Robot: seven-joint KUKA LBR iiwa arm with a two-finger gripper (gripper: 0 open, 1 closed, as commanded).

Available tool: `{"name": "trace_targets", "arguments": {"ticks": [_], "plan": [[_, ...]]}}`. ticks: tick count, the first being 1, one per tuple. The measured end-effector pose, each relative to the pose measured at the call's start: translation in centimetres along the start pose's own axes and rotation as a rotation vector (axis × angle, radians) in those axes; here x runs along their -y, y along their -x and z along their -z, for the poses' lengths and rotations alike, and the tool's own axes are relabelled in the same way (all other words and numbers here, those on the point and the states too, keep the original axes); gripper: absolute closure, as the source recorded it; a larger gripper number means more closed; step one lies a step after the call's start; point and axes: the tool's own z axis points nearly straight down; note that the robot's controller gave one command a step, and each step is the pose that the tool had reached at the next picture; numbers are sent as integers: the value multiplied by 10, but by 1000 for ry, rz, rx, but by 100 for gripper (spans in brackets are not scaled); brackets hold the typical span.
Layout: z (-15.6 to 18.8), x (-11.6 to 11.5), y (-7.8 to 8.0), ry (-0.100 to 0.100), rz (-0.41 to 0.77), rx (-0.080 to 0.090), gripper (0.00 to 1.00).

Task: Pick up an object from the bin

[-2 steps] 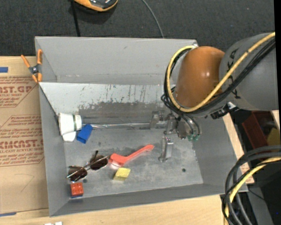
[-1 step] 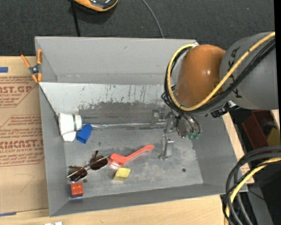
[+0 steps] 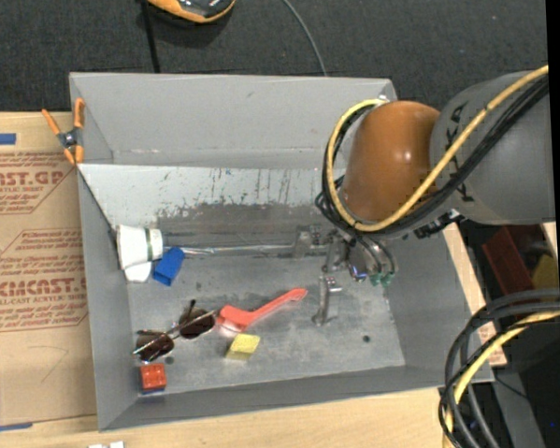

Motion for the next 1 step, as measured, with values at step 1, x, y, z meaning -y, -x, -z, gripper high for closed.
{"name": "trace_targets", "arguments": {"ticks": [1], "plan": [[-28,-8,-10,2,30,-10,0]]}}
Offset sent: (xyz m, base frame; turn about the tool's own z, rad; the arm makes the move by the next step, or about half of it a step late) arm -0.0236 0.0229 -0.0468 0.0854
